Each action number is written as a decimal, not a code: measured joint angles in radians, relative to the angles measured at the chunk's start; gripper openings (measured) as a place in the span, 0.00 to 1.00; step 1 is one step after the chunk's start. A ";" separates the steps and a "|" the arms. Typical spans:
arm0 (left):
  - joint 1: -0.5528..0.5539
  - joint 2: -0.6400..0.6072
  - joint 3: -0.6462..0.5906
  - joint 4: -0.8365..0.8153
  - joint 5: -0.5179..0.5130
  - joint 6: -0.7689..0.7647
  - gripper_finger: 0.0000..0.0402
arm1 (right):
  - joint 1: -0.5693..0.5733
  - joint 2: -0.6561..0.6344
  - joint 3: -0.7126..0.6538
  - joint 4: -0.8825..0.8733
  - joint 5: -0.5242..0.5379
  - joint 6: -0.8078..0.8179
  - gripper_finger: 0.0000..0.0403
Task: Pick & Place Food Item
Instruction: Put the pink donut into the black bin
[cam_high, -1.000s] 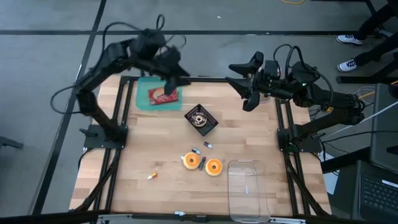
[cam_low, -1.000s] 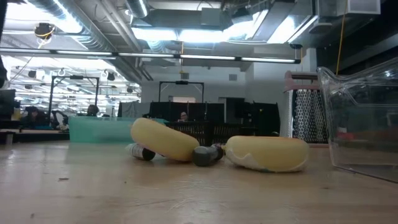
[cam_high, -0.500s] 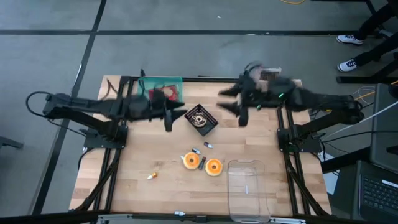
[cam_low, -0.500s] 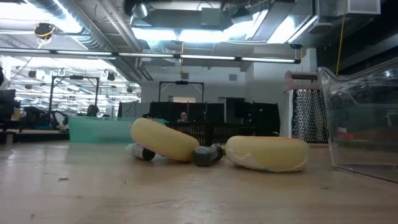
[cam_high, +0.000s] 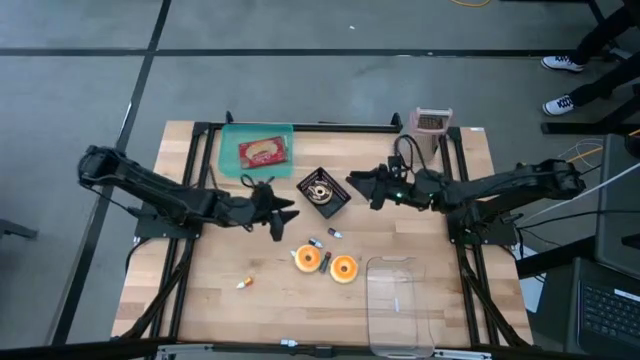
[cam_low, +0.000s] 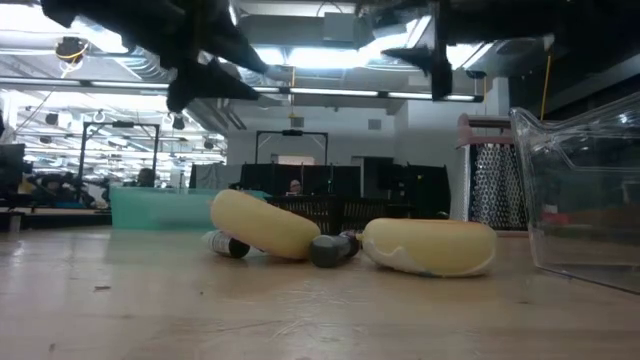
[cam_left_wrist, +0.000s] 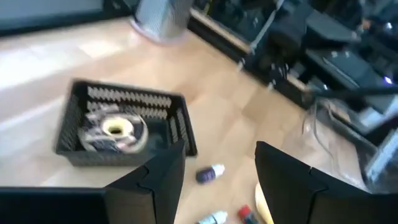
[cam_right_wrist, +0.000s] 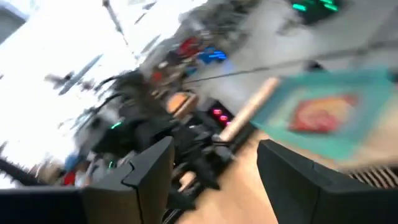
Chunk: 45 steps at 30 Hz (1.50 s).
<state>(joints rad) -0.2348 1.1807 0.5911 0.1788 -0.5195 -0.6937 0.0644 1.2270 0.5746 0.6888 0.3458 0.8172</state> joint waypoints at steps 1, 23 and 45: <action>0.000 0.010 0.000 0.018 0.003 0.000 0.47 | 0.005 0.000 -0.014 0.012 0.025 0.046 0.57; -0.004 0.136 0.178 -0.399 0.413 0.432 0.47 | 0.033 0.000 0.001 0.082 0.049 0.132 0.57; 0.002 0.660 0.631 -0.662 0.697 0.961 0.47 | -0.007 0.000 0.001 0.081 -0.156 0.115 0.57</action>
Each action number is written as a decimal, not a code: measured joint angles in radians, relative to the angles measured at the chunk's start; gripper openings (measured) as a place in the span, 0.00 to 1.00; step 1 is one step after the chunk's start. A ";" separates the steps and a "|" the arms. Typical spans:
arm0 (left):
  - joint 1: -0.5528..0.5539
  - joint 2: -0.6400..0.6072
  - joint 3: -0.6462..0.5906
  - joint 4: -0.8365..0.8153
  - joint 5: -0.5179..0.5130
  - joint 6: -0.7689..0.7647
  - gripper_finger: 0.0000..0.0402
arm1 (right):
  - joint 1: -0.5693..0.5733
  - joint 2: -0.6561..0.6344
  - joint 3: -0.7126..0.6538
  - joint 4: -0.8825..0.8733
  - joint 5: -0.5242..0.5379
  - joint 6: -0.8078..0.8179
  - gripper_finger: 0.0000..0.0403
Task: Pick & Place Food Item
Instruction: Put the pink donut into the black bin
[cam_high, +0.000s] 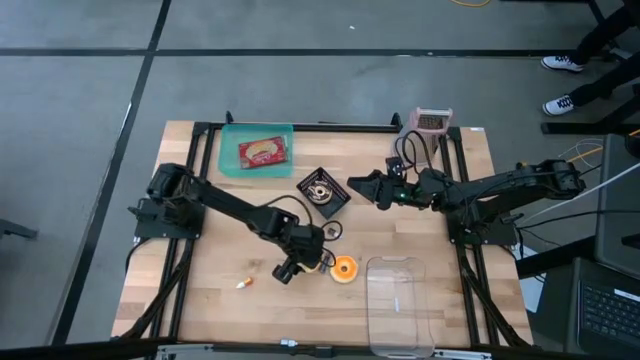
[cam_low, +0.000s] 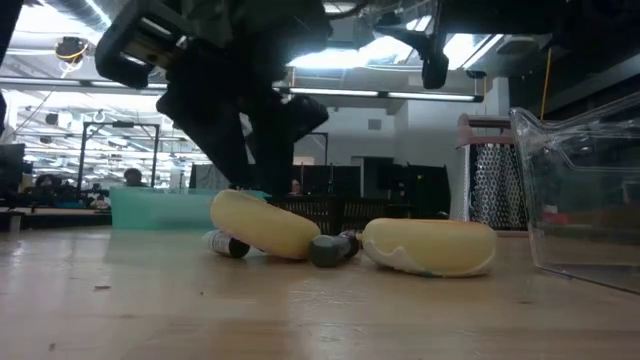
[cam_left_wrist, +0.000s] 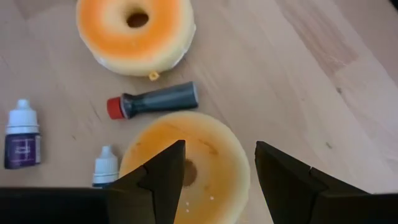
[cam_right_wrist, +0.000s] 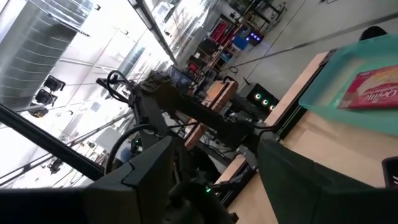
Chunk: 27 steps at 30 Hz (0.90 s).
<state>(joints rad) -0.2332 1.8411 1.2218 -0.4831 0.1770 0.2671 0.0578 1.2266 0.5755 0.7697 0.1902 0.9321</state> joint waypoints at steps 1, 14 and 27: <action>0.001 0.006 0.006 -0.009 0.008 0.000 0.47 | 0.000 0.000 0.000 0.000 0.000 0.000 0.57; 0.011 0.017 0.012 -0.122 0.022 -0.019 0.47 | 0.000 0.000 0.000 0.000 -0.026 -0.027 0.57; 0.020 0.084 0.013 -0.132 0.062 -0.050 0.47 | -0.005 0.000 0.000 0.001 -0.026 -0.027 0.57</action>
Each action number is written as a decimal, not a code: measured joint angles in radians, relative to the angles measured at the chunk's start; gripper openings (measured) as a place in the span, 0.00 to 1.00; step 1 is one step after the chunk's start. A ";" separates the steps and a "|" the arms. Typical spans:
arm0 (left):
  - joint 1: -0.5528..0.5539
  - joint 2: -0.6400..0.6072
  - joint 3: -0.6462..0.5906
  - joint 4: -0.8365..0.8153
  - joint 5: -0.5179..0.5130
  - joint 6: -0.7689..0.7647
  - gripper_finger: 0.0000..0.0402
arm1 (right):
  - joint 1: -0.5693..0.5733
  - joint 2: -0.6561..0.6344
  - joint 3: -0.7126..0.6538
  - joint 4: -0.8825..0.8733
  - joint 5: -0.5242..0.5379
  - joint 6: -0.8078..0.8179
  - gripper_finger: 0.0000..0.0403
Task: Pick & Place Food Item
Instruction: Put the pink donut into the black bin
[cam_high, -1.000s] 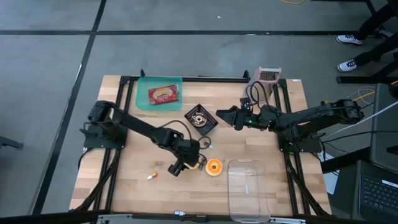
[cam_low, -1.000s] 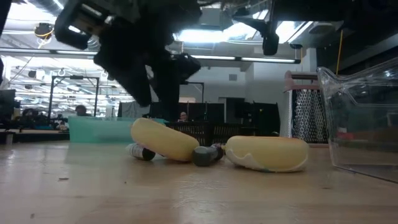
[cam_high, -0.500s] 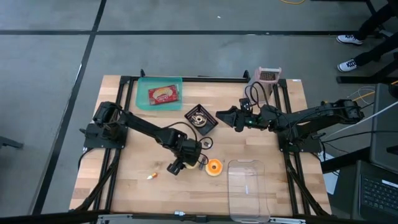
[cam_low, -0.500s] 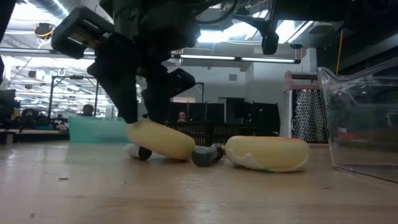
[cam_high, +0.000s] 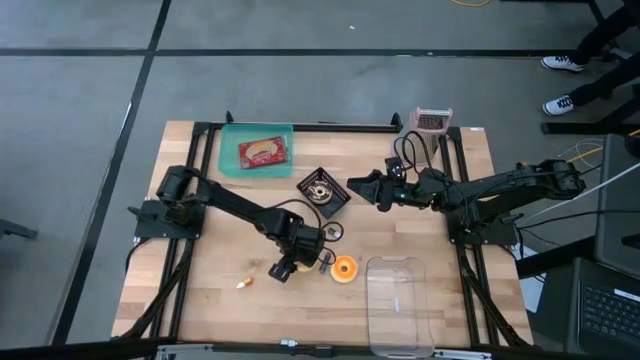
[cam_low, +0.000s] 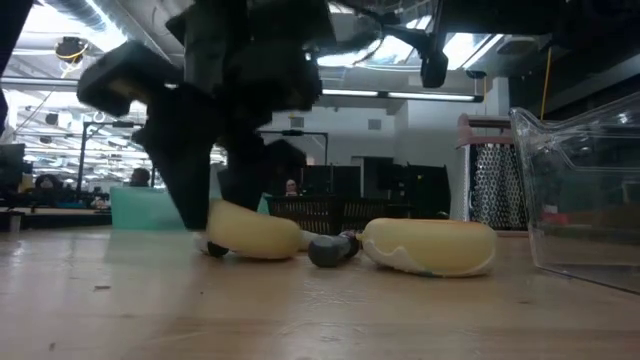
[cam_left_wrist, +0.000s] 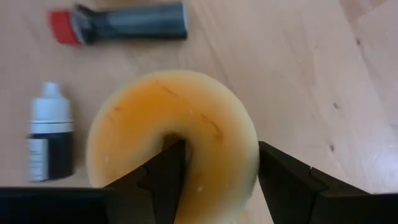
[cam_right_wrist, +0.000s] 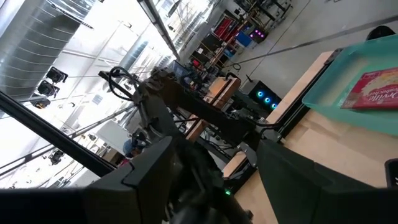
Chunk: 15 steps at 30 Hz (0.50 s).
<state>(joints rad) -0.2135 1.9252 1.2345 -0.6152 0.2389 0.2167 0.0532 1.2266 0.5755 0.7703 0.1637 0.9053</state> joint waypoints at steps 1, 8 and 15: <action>0.001 0.012 0.001 -0.002 0.014 -0.008 0.47 | 0.000 0.000 0.000 0.000 0.000 0.000 0.57; 0.004 0.032 0.022 -0.025 0.021 -0.036 0.38 | 0.000 0.000 0.000 0.001 0.000 0.000 0.57; 0.049 -0.003 0.116 -0.035 0.042 -0.076 0.11 | -0.011 0.000 0.000 0.001 0.001 0.003 0.57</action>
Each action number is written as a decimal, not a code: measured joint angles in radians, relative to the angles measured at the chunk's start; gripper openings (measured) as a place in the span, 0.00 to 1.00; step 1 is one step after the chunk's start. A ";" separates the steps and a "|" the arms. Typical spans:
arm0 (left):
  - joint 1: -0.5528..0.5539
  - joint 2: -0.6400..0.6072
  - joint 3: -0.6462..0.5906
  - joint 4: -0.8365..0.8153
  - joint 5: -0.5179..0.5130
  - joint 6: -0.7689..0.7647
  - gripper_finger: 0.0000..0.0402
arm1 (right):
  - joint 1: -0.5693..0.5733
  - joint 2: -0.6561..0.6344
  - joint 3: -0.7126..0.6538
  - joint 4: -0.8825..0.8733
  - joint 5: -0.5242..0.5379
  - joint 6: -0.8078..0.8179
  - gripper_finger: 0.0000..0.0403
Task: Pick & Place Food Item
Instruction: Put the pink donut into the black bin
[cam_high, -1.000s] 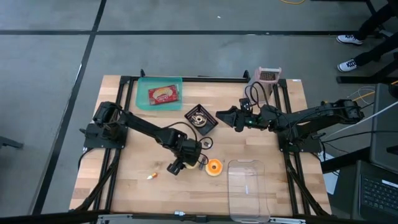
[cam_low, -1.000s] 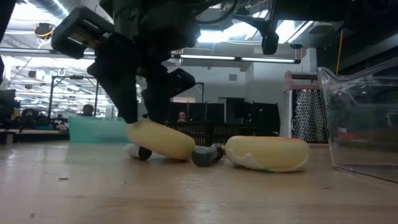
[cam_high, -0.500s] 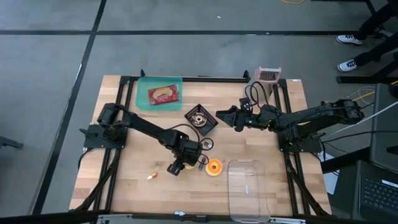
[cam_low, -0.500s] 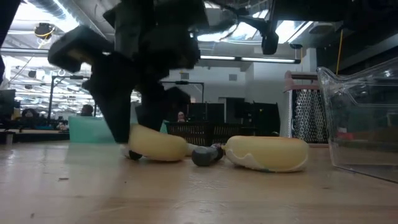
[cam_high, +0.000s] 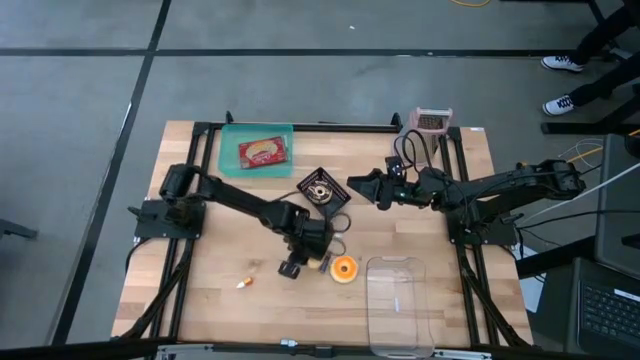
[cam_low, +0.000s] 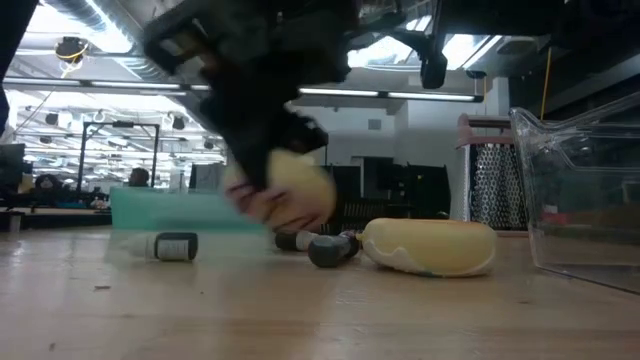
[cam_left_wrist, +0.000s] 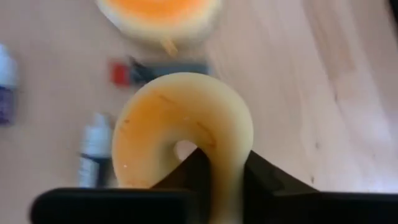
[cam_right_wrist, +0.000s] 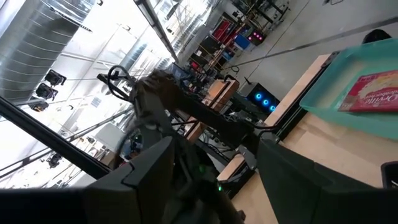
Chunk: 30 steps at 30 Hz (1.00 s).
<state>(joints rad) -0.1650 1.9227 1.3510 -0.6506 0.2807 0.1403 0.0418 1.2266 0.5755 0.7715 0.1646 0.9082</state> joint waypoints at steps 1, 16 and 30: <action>0.009 -0.004 0.013 -0.003 0.011 -0.001 0.08 | -0.003 0.000 0.000 0.001 0.000 0.000 0.57; 0.150 -0.077 0.076 -0.060 -0.031 -0.052 0.07 | -0.017 -0.018 0.001 0.211 -0.027 -0.130 0.57; 0.422 -0.292 0.078 0.021 -0.140 -0.067 0.07 | -0.016 -0.193 0.001 0.366 0.002 -0.263 0.57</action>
<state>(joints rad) 0.2575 1.6306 1.4295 -0.6297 0.1404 0.0732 0.0254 1.0339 0.5766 1.1374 0.1669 0.6455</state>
